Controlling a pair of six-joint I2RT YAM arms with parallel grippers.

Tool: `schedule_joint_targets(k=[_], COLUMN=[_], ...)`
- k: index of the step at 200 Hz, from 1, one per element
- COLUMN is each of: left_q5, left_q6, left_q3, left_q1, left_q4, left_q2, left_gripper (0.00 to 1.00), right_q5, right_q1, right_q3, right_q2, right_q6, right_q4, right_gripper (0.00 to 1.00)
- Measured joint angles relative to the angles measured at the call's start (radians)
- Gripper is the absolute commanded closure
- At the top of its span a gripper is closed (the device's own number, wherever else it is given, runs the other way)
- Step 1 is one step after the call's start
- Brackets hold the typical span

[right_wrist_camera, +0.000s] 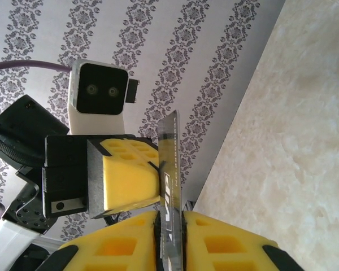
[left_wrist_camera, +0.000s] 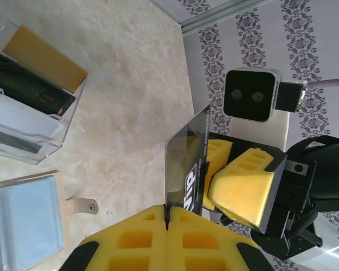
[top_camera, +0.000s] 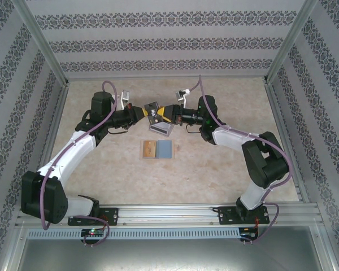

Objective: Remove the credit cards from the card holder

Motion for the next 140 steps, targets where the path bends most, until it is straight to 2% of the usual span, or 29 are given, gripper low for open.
schedule_joint_targets(k=[29, 36, 52, 85, 117, 140], left_q5=[0.01, 0.01, 0.003, -0.064, -0.238, -0.366], left_q6=[-0.002, -0.002, 0.002, 0.042, 0.111, 0.17], left_q3=[-0.003, -0.003, -0.003, 0.001, 0.031, 0.043], left_q1=[0.0, 0.0, 0.002, 0.005, 0.015, 0.035], left_q4=[0.011, 0.01, 0.002, -0.081, -0.256, -0.357], left_q2=[0.006, 0.007, 0.008, 0.008, 0.006, -0.005], left_gripper=[1.0, 0.97, 0.81, 0.35, 0.14, 0.06], right_q5=[-0.013, -0.014, -0.017, -0.008, 0.077, 0.204], right_q1=[0.0, 0.0, 0.0, -0.013, -0.045, -0.05], right_q3=[0.0, 0.0, 0.002, 0.011, 0.057, 0.144], right_q2=[0.013, 0.015, 0.015, 0.015, 0.014, 0.015], right_q6=[0.0, -0.001, -0.008, -0.1, -0.324, -0.533], right_q4=[0.003, 0.006, 0.006, -0.083, -0.332, -0.575], right_gripper=[0.95, 0.99, 1.0, 1.0, 1.0, 1.0])
